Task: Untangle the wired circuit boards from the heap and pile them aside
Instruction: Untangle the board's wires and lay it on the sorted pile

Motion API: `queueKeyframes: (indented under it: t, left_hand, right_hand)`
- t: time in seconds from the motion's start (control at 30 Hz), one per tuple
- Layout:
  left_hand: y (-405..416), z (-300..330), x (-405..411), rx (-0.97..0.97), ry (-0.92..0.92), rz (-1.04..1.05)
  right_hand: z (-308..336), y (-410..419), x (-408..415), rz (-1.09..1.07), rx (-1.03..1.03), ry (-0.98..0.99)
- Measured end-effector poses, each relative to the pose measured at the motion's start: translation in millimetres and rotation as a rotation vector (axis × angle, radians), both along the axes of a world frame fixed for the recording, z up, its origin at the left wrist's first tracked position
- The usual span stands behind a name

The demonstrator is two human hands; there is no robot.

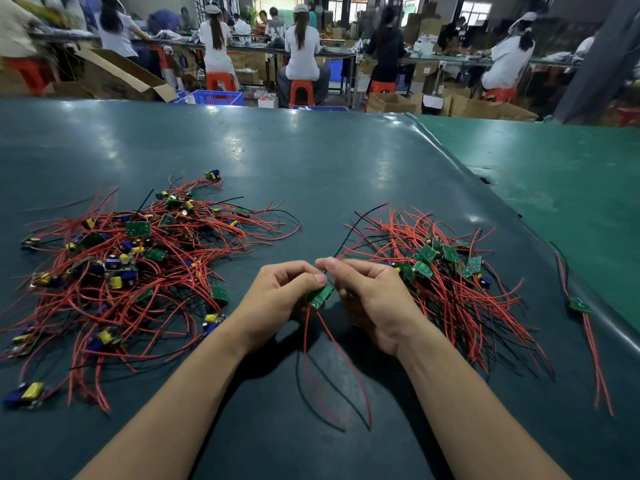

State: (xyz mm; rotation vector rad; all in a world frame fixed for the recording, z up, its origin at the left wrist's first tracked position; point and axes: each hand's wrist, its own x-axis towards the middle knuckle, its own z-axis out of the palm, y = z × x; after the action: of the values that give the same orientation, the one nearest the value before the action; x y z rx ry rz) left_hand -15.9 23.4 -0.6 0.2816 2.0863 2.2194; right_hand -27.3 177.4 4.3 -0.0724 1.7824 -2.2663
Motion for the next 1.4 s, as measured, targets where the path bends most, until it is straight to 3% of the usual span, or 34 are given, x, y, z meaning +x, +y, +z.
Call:
queueKeyframes:
  t: [0.47, 0.73, 0.87, 1.03, 1.17, 1.27, 1.4]
  left_hand:
    - [6, 3, 3, -0.185, 0.066, 0.003]
    - [-1, 3, 0, -0.071, 0.024, -0.029]
    - [-5, 2, -3, 0.097, -0.079, -0.076]
    - [-6, 1, -3, 0.082, -0.138, -0.140]
    - [-7, 1, -4, 0.142, -0.168, -0.146]
    - [-7, 2, -6, 0.276, -0.149, -0.069]
    - [-5, 4, -6, 0.295, -0.085, 0.039]
  right_hand:
    - [2, -1, 4, 0.020, 0.129, 0.125]
    - [1, 5, -9, -0.239, 0.056, 0.155]
    - [1, 8, -14, -0.426, -0.022, 0.174]
    - [-2, 5, -11, -0.519, 0.081, 0.287]
    - [3, 5, -11, -0.563, -0.054, 0.217]
    - [8, 10, -11, -0.490, -0.143, 0.121]
    - [4, 5, -1, -0.074, 0.203, 0.026]
